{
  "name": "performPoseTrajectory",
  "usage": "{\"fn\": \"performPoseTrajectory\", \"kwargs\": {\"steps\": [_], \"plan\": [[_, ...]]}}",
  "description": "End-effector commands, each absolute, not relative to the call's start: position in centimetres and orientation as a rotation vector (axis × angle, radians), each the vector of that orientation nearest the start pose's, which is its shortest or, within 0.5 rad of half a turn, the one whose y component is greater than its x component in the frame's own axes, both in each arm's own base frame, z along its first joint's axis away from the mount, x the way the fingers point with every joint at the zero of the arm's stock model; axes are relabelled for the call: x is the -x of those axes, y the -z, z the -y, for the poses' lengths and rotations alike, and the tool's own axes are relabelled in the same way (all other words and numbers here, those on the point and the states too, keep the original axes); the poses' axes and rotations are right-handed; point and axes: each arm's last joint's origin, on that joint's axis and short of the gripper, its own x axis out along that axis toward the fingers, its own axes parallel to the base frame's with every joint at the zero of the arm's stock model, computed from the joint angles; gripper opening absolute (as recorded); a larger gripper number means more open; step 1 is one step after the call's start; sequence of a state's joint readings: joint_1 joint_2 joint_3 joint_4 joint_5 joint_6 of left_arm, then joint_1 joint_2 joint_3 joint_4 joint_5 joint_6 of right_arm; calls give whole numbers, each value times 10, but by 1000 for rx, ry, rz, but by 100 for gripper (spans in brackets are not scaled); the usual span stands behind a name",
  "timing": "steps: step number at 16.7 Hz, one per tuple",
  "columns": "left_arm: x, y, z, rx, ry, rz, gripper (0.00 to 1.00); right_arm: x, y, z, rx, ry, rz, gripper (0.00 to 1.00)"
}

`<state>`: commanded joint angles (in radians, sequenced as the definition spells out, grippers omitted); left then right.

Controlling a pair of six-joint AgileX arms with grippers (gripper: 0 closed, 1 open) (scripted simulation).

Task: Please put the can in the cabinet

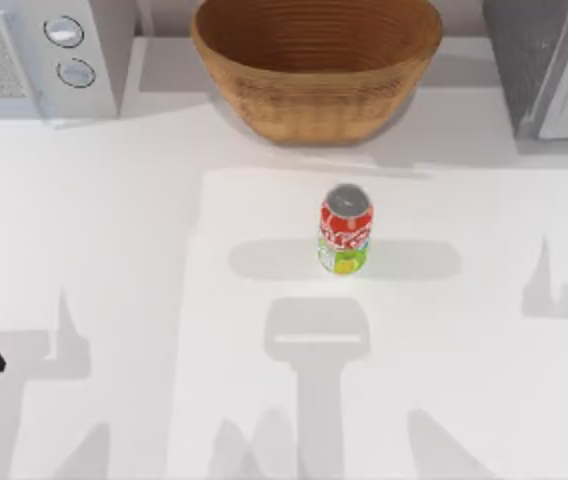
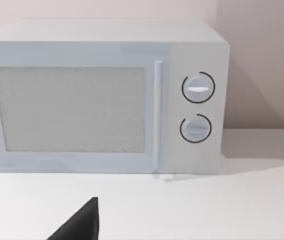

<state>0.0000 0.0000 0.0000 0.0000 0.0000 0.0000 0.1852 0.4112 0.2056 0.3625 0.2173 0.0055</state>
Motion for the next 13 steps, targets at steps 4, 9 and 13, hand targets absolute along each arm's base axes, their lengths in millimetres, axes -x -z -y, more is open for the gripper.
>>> {"fn": "performPoseTrajectory", "kwargs": {"steps": [4, 9, 13], "plan": [[-106, -160, 1, 0, 0, 0, 100, -170, -241, -49, -62, 1, 129, 100], [-106, -160, 1, 0, 0, 0, 100, -224, -223, -110, -76, 11, 83, 100], [-106, -160, 1, 0, 0, 0, 100, -251, -178, -169, -64, 30, 43, 100]]}}
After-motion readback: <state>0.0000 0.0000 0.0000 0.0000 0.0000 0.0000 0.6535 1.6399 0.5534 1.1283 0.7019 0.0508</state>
